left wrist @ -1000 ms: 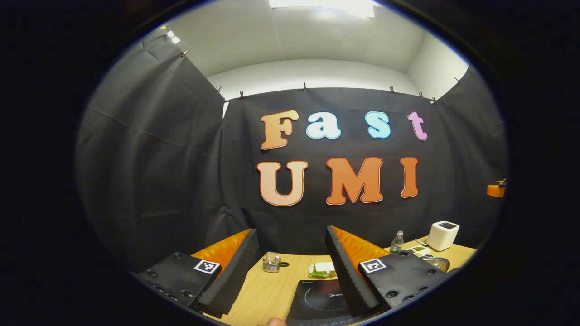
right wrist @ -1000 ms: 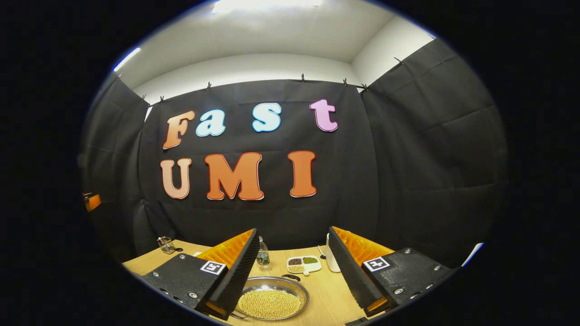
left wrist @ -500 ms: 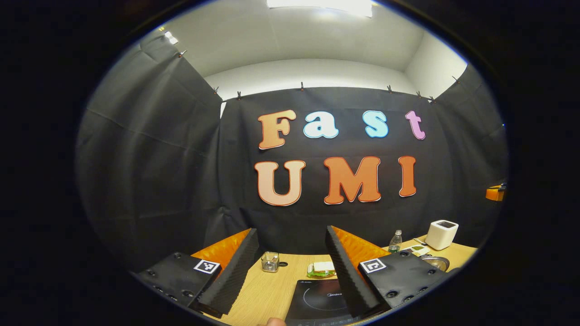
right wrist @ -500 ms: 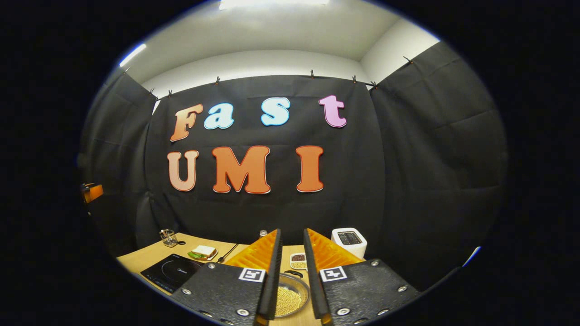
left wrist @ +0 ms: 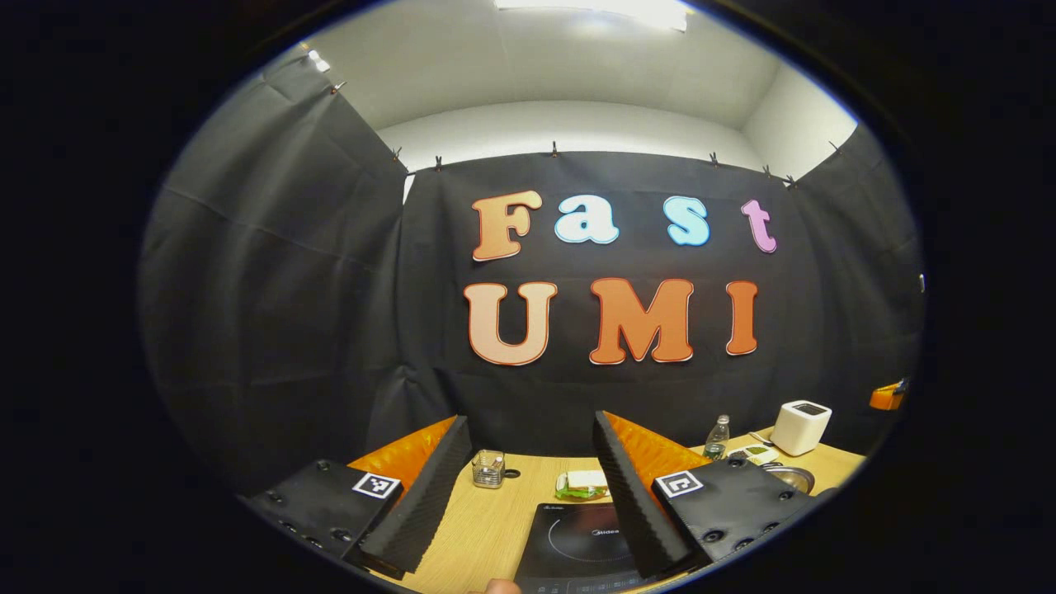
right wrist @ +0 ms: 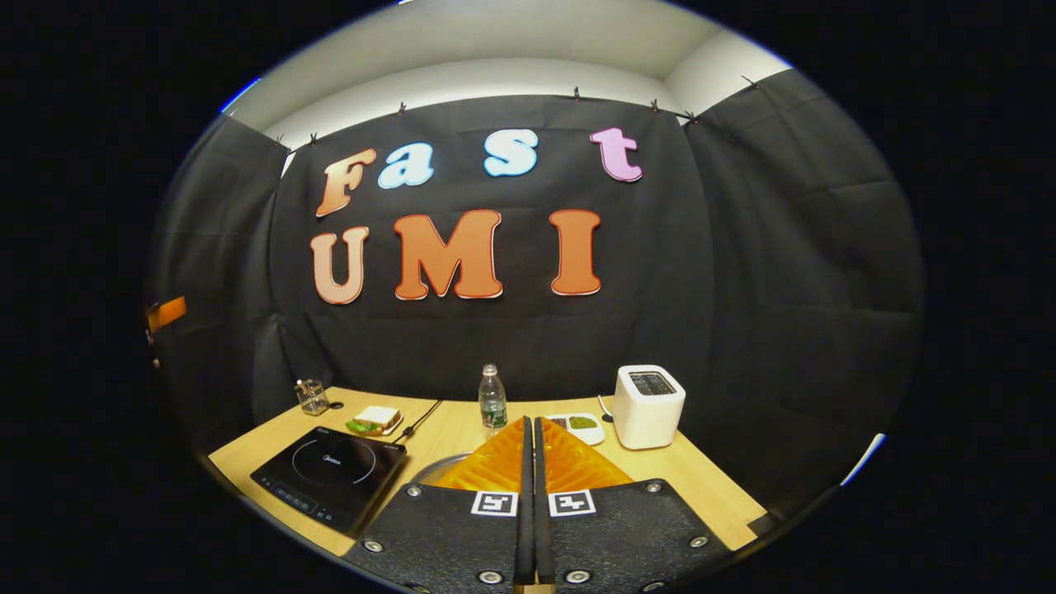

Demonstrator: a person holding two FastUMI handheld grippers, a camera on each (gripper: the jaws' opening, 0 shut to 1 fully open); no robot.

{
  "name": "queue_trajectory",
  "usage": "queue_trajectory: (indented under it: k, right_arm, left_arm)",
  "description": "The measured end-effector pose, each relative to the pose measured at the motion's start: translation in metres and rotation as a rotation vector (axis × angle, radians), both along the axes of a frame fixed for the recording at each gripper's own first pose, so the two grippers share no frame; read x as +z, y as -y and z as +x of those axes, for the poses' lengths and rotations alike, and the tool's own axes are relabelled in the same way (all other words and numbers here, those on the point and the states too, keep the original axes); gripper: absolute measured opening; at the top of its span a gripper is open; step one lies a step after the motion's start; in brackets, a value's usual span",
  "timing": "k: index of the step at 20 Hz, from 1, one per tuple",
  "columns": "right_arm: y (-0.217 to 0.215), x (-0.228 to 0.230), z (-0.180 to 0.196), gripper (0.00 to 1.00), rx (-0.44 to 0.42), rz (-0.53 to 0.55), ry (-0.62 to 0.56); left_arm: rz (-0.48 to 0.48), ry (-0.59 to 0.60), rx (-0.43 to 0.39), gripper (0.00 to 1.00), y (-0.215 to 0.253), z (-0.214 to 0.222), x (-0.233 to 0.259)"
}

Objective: First push the handle of the pot to place it horizontally, then grasp the pot with both hands and set it on the induction cooktop.

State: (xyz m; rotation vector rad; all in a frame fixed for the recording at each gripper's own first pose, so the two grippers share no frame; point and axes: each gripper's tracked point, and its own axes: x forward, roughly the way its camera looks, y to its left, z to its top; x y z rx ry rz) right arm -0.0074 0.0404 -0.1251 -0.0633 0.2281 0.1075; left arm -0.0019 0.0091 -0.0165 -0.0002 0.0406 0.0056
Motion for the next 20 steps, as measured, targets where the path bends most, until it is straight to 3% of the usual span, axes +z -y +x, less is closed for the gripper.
queue_trajectory:
  k: [13,20]
  right_arm:
    - [-0.039,-0.124,-0.044,0.0,0.125,-0.132,-0.228]
    - [-0.063,-0.19,-0.068,0.0,0.195,-0.137,-0.379]
  left_arm:
    - [0.0,-0.033,0.004,0.96,-0.008,-0.008,-0.023]
    - [-0.009,-0.052,0.026,0.97,-0.019,-0.01,-0.034]
